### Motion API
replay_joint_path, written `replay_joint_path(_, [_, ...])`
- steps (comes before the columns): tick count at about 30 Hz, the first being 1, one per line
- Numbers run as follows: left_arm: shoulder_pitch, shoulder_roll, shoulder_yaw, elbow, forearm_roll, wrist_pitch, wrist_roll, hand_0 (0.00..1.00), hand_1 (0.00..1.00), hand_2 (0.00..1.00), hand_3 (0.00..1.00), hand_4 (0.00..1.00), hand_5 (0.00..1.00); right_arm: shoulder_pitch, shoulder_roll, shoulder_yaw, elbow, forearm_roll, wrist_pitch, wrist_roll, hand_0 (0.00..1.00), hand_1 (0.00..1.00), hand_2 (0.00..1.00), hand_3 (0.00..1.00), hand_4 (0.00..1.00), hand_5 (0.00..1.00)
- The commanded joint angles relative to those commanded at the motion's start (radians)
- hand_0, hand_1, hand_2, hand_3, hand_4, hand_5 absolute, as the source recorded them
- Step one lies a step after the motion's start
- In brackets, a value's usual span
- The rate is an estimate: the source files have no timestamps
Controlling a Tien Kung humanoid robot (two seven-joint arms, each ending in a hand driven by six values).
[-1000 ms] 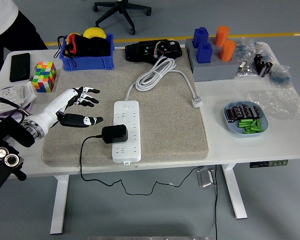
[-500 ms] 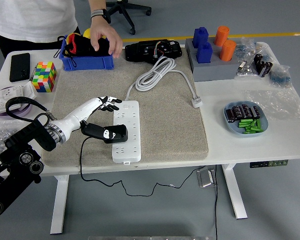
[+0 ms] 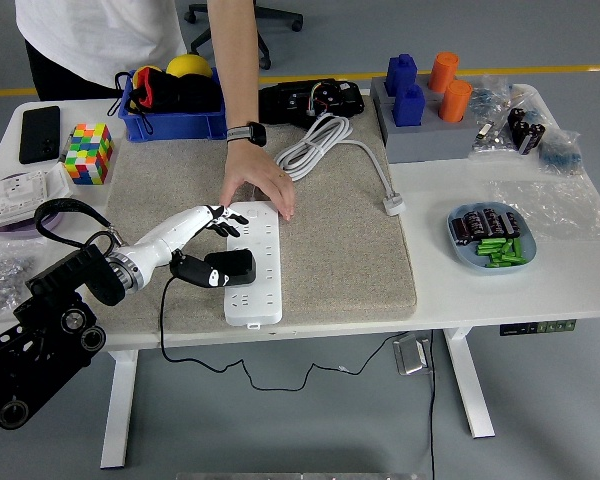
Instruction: Pull the plug out,throw it away,press the button
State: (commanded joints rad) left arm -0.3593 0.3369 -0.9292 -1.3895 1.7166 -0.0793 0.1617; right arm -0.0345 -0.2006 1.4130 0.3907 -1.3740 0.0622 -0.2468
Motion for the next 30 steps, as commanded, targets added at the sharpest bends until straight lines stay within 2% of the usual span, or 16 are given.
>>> replay_joint_path(9, [-0.01, -0.006, 0.031, 0.008, 0.0, -0.003, 0.002, 0.724, 0.634, 0.621, 0.719, 0.906, 0.002, 0.0, 0.0, -0.003, 0.001, 0.001, 0.0, 0.0, 0.785, 0.743, 0.738, 0.742, 0.787, 0.761])
replay_joint_path(10, [-0.012, -0.007, 0.034, 0.014, 0.006, -0.001, -0.001, 0.685, 0.575, 0.578, 0.611, 0.853, 0.002, 0.0, 0.0, -0.003, 0.001, 0.001, 0.0, 0.0, 0.785, 0.743, 0.738, 0.742, 0.787, 0.76])
replay_joint_path(15, [-0.02, -0.009, 0.051, 0.036, 0.007, 0.01, -0.006, 0.685, 0.575, 0.578, 0.611, 0.853, 0.002, -0.001, 0.0, -0.004, 0.0, 0.0, 0.0, 0.0, 0.785, 0.743, 0.738, 0.742, 0.787, 0.76])
replay_joint_path(16, [-0.021, -0.009, 0.053, 0.039, 0.006, 0.011, -0.006, 0.63, 0.545, 0.545, 0.586, 0.775, 0.002, -0.001, 0.0, -0.004, 0.0, 0.0, 0.0, 0.0, 0.785, 0.743, 0.739, 0.742, 0.787, 0.76])
replay_joint_path(21, [-0.026, -0.014, 0.061, 0.048, 0.005, 0.021, -0.009, 0.63, 0.545, 0.545, 0.586, 0.775, 0.002, 0.0, 0.0, -0.004, 0.0, 0.001, 0.0, 0.0, 0.785, 0.743, 0.739, 0.742, 0.787, 0.76])
replay_joint_path(22, [-0.027, -0.015, 0.061, 0.049, 0.005, 0.023, -0.007, 0.553, 0.506, 0.513, 0.567, 0.745, 0.002, 0.0, -0.001, -0.003, 0.0, 0.0, 0.0, 0.0, 0.785, 0.744, 0.738, 0.742, 0.787, 0.759])
replay_joint_path(27, [-0.032, -0.017, 0.062, 0.055, -0.006, 0.033, -0.009, 0.553, 0.506, 0.513, 0.567, 0.745, 0.002, 0.001, -0.001, -0.002, 0.0, 0.001, 0.0, 0.0, 0.785, 0.744, 0.738, 0.742, 0.787, 0.759])
replay_joint_path(28, [-0.032, -0.017, 0.061, 0.055, -0.009, 0.032, -0.006, 0.513, 0.415, 0.442, 0.561, 0.696, 0.002, 0.001, -0.001, -0.002, -0.001, 0.001, 0.0, 0.0, 0.785, 0.743, 0.738, 0.742, 0.787, 0.759])
replay_joint_path(30, [-0.031, -0.017, 0.06, 0.058, -0.011, 0.032, -0.008, 0.513, 0.415, 0.442, 0.561, 0.696, 0.002, 0.001, -0.001, -0.003, 0.0, 0.001, 0.0, 0.0, 0.785, 0.743, 0.738, 0.742, 0.787, 0.759])
